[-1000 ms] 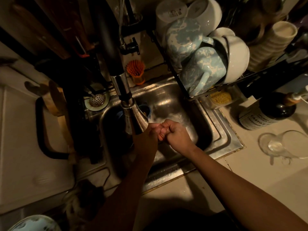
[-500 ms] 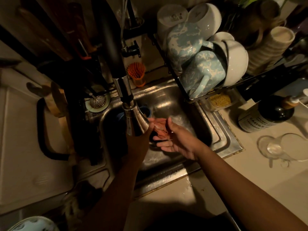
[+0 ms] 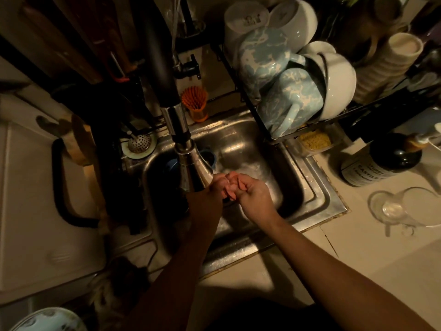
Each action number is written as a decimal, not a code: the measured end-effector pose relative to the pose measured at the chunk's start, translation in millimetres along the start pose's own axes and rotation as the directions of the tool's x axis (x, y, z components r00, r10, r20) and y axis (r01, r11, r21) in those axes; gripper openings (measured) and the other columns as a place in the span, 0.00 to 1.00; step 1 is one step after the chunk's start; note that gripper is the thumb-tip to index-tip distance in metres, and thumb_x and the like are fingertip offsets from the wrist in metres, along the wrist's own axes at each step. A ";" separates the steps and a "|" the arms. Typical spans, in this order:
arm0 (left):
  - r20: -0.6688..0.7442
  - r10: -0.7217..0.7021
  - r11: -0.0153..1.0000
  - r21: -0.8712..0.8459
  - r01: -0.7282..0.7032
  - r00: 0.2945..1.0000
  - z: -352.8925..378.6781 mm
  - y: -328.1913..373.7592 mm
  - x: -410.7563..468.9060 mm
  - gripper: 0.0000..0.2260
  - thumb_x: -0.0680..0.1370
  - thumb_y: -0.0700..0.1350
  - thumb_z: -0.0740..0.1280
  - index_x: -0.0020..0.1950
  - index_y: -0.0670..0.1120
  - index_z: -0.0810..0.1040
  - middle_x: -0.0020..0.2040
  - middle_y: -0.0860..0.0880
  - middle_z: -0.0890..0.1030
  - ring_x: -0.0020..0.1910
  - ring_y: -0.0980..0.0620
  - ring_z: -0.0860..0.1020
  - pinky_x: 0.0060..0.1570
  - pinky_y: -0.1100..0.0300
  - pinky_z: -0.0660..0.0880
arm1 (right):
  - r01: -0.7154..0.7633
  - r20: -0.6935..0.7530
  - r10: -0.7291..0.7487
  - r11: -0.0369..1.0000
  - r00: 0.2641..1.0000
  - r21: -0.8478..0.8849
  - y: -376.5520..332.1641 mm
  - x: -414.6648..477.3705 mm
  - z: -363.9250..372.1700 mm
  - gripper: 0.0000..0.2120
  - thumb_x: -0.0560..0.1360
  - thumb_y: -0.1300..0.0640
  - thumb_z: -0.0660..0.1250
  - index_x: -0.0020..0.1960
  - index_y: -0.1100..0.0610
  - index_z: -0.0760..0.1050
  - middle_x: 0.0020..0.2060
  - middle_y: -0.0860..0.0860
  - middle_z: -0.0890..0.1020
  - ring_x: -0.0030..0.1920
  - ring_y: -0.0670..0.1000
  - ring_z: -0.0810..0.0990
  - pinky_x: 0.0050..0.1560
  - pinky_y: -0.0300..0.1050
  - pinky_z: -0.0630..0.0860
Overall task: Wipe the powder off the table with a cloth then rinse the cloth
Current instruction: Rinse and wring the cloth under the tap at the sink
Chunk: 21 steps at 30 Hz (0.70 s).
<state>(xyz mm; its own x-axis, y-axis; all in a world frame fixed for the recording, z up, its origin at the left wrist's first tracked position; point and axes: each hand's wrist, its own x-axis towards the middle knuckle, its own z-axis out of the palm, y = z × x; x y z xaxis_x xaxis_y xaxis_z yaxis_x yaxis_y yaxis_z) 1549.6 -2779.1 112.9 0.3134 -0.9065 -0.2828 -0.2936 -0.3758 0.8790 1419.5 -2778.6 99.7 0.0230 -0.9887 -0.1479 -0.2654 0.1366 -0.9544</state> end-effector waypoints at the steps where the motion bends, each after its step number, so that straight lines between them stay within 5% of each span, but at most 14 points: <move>1: -0.060 -0.031 0.998 -0.051 0.028 0.998 3.8 -6.8 4.7 0.27 0.70 0.59 0.70 0.59 0.39 0.80 0.51 0.45 0.84 0.50 0.51 0.83 0.46 0.65 0.78 | 0.086 -0.048 -0.092 0.989 0.995 -0.120 3.1 -1.9 2.6 0.12 0.75 0.68 0.64 0.52 0.59 0.83 0.43 0.50 0.86 0.42 0.43 0.82 0.46 0.32 0.75; 4: -0.059 -0.185 0.963 -0.212 0.169 0.981 10.4 -11.6 9.8 0.23 0.69 0.48 0.73 0.61 0.38 0.79 0.54 0.41 0.84 0.53 0.45 0.83 0.46 0.64 0.81 | 0.241 -0.030 -0.262 0.922 0.965 -0.303 6.3 -5.0 -0.5 0.11 0.72 0.65 0.62 0.50 0.61 0.82 0.40 0.51 0.85 0.41 0.46 0.81 0.44 0.27 0.71; 6: -0.014 -0.184 0.962 -0.209 0.177 0.983 6.8 -19.7 17.5 0.28 0.65 0.53 0.74 0.61 0.40 0.79 0.54 0.41 0.84 0.53 0.46 0.83 0.52 0.58 0.81 | 0.197 0.051 -0.191 0.965 0.980 -0.174 -0.9 -7.5 -5.3 0.06 0.78 0.59 0.66 0.45 0.58 0.81 0.36 0.40 0.82 0.38 0.38 0.80 0.44 0.29 0.72; 8: 0.054 -0.157 0.970 -0.181 0.164 0.986 1.5 -25.7 22.7 0.26 0.62 0.56 0.74 0.55 0.42 0.81 0.50 0.42 0.84 0.51 0.48 0.83 0.57 0.48 0.79 | -0.133 0.225 0.086 0.969 0.971 0.206 -12.7 -6.0 -13.4 0.16 0.81 0.46 0.63 0.46 0.58 0.81 0.37 0.43 0.83 0.39 0.41 0.80 0.45 0.37 0.74; 10: 0.188 -0.124 0.990 -0.045 0.135 0.974 -5.6 -9.6 15.7 0.13 0.70 0.48 0.73 0.50 0.41 0.82 0.45 0.48 0.84 0.46 0.62 0.82 0.55 0.61 0.79 | -0.605 0.498 0.386 0.676 0.777 0.420 -18.5 -2.2 -23.6 0.30 0.78 0.33 0.53 0.56 0.56 0.81 0.47 0.56 0.84 0.43 0.54 0.83 0.47 0.46 0.79; 12: 0.332 0.000 0.998 0.062 -0.022 0.943 -6.1 2.2 7.6 0.06 0.77 0.32 0.65 0.51 0.36 0.82 0.44 0.54 0.80 0.43 0.73 0.78 0.49 0.79 0.69 | -0.746 0.650 0.414 0.542 0.638 0.387 -15.6 0.4 -31.7 0.30 0.78 0.33 0.54 0.56 0.56 0.82 0.48 0.58 0.84 0.44 0.57 0.84 0.47 0.50 0.81; 15: 0.321 0.131 0.972 0.144 -0.185 0.938 -7.1 1.3 5.9 0.09 0.79 0.32 0.64 0.52 0.39 0.83 0.44 0.62 0.78 0.44 0.72 0.76 0.49 0.82 0.65 | -0.755 0.700 0.363 0.525 0.616 0.392 -13.6 1.6 -31.2 0.15 0.79 0.49 0.61 0.48 0.55 0.84 0.42 0.53 0.82 0.37 0.48 0.78 0.40 0.40 0.76; 18: 0.222 0.146 0.977 0.118 -0.176 0.964 -4.0 -0.5 4.4 0.09 0.78 0.31 0.64 0.51 0.37 0.84 0.42 0.58 0.80 0.42 0.72 0.76 0.51 0.77 0.69 | -0.709 0.656 0.392 0.628 0.645 0.322 -10.4 3.9 -28.8 0.16 0.78 0.71 0.60 0.42 0.57 0.82 0.36 0.53 0.79 0.31 0.45 0.72 0.34 0.38 0.68; 21: 0.046 0.184 0.973 0.130 -0.189 0.982 1.7 3.2 -6.2 0.09 0.75 0.32 0.67 0.46 0.42 0.86 0.41 0.49 0.84 0.42 0.62 0.77 0.48 0.71 0.72 | -0.337 0.390 0.322 0.941 0.863 -0.031 -16.5 5.2 -19.8 0.16 0.74 0.73 0.61 0.38 0.56 0.80 0.29 0.48 0.80 0.29 0.46 0.74 0.32 0.39 0.67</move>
<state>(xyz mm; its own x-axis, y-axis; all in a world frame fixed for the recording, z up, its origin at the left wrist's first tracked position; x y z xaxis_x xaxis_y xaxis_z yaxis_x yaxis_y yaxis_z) 1545.2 -2774.9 116.8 0.2125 -0.9680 -0.1333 -0.4621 -0.2197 0.8592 1405.0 -2787.2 119.8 0.3106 -0.7851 -0.5359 -0.2877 0.4597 -0.8402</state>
